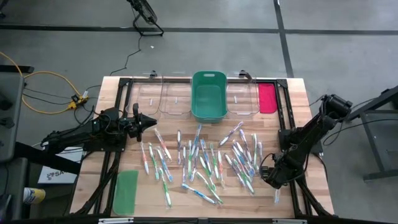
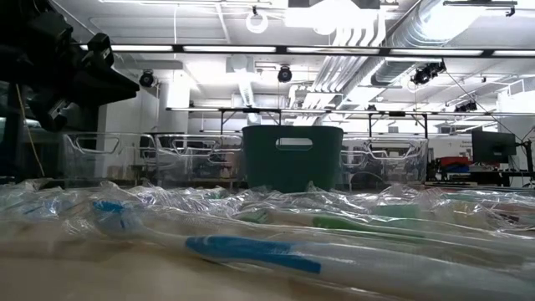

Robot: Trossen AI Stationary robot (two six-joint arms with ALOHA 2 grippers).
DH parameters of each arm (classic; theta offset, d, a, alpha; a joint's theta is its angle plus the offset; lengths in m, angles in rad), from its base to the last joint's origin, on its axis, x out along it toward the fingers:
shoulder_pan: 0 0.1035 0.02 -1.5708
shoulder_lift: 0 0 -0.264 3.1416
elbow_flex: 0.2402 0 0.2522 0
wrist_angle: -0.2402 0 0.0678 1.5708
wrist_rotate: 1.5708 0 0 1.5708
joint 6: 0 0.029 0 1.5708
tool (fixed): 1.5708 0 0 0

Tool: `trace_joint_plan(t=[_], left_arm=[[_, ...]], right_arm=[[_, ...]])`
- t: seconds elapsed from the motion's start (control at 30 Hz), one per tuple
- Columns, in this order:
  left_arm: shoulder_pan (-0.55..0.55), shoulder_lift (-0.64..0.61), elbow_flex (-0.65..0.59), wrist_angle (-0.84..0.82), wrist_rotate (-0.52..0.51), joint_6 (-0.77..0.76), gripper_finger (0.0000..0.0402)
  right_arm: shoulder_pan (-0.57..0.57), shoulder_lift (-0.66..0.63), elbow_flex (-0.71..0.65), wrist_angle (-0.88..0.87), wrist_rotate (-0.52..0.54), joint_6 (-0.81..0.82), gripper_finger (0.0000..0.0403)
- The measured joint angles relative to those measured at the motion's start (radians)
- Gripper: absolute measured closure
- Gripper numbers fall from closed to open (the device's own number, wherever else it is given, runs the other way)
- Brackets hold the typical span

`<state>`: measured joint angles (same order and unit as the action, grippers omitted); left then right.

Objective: Pick & Place Toothbrushes
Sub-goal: Put the blue toothbrush into the right transparent bin

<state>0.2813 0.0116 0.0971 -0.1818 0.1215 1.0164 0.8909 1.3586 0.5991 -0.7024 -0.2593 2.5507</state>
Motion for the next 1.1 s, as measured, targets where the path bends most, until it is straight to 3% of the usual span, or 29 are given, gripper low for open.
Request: trace_joint_plan(t=[0.27, 0.93, 1.1], left_arm=[[0.0, 0.0, 0.0, 0.0, 0.0, 0.0, 0.0346], [0.0, 0.0, 0.0, 0.0, 0.0, 0.0, 0.0346], [0.0, 0.0, 0.0, 0.0, 0.0, 0.0, 0.0346]], right_arm=[[0.002, 0.0, 0.0, 0.025, 0.279, -0.101, 0.0243], [0.002, 0.0, 0.0, -0.026, 0.12, -0.141, 0.0244], [0.001, 0.0, 0.0, -0.027, 0.151, -0.141, 0.0277]])
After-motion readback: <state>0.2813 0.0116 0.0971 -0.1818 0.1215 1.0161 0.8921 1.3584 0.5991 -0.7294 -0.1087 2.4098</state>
